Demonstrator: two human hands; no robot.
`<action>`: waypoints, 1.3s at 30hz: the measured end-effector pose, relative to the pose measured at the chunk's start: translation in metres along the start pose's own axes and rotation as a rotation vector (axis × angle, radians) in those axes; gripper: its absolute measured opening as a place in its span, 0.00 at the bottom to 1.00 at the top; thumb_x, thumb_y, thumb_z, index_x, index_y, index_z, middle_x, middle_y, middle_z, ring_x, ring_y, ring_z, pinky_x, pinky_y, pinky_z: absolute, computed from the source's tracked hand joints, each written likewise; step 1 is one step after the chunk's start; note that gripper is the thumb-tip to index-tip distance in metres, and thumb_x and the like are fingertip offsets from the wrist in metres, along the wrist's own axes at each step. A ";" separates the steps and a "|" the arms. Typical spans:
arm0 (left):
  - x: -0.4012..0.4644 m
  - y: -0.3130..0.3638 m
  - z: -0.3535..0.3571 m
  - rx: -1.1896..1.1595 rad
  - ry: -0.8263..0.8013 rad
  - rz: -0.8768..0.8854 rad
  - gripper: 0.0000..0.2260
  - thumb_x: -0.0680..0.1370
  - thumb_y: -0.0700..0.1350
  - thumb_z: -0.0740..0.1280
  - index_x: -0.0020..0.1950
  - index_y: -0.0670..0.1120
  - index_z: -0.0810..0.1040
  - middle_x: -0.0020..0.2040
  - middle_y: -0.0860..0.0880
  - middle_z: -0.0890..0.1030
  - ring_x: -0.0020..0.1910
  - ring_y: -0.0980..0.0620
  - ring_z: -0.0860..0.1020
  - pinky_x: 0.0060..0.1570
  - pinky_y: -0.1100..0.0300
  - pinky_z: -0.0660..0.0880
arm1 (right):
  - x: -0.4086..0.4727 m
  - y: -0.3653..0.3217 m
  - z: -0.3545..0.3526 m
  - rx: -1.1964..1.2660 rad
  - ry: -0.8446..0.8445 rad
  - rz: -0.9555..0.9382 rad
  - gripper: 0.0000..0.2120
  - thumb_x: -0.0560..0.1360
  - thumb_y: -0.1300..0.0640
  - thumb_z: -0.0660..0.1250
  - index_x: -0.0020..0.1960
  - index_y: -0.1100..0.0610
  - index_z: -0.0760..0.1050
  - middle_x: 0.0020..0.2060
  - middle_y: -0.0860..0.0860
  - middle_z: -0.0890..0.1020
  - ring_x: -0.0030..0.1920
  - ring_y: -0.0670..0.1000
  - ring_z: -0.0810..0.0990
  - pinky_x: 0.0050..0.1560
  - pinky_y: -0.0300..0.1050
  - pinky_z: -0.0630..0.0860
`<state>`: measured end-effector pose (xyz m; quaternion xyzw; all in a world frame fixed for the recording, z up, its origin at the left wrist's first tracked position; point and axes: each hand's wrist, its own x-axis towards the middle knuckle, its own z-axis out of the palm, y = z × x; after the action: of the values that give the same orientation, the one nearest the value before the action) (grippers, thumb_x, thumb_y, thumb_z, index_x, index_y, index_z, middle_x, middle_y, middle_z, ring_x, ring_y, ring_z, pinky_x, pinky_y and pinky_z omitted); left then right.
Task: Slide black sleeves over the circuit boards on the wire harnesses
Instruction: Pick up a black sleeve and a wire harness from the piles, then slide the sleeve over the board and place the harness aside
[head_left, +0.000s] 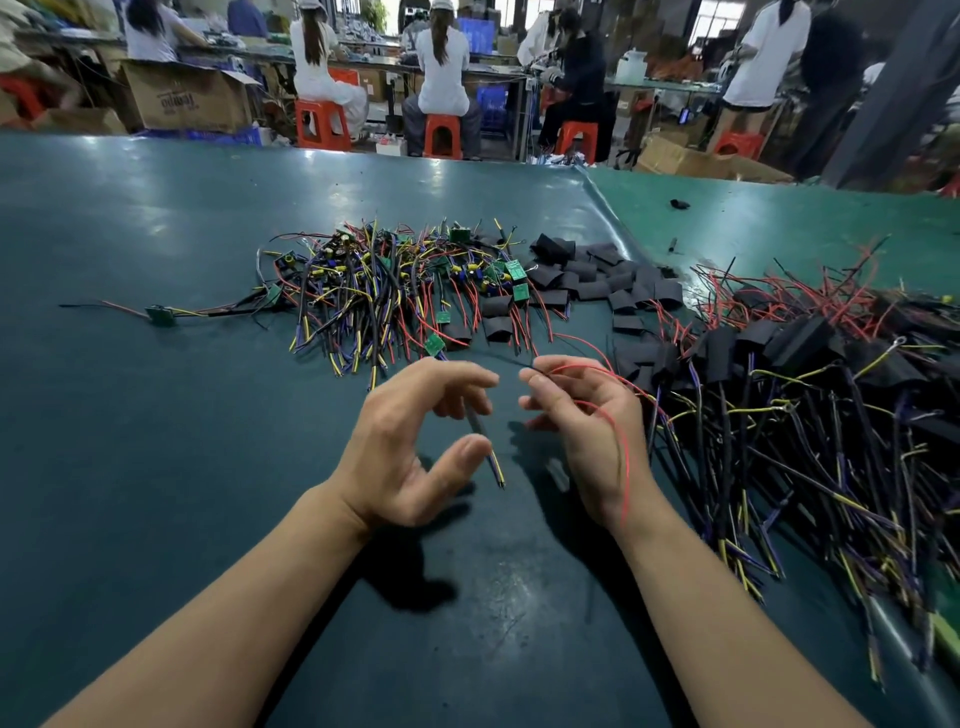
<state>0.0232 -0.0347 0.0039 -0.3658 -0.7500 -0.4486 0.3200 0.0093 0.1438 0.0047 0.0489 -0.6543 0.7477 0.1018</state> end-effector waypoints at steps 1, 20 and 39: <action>0.001 -0.002 0.000 0.069 -0.013 -0.002 0.17 0.80 0.53 0.63 0.51 0.40 0.79 0.42 0.49 0.80 0.39 0.47 0.77 0.40 0.52 0.74 | 0.001 -0.002 -0.001 0.103 0.009 0.038 0.06 0.75 0.69 0.68 0.50 0.62 0.78 0.38 0.55 0.81 0.37 0.50 0.82 0.38 0.39 0.79; 0.002 -0.013 0.011 -0.093 -0.150 -0.447 0.07 0.76 0.44 0.70 0.54 0.50 0.82 0.42 0.55 0.83 0.35 0.43 0.78 0.37 0.46 0.76 | -0.005 -0.002 -0.004 0.089 -0.230 0.151 0.09 0.73 0.68 0.70 0.41 0.55 0.82 0.40 0.57 0.84 0.40 0.53 0.83 0.39 0.45 0.82; 0.005 -0.013 0.012 -0.039 0.087 -0.217 0.06 0.70 0.32 0.71 0.40 0.42 0.77 0.53 0.44 0.79 0.46 0.49 0.82 0.46 0.56 0.79 | 0.006 -0.011 -0.004 0.425 -0.033 0.390 0.01 0.76 0.62 0.67 0.47 0.58 0.76 0.42 0.56 0.86 0.35 0.55 0.85 0.32 0.40 0.80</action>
<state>0.0077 -0.0273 -0.0028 -0.2688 -0.7617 -0.5106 0.2947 0.0060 0.1495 0.0159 -0.0457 -0.4816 0.8726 -0.0672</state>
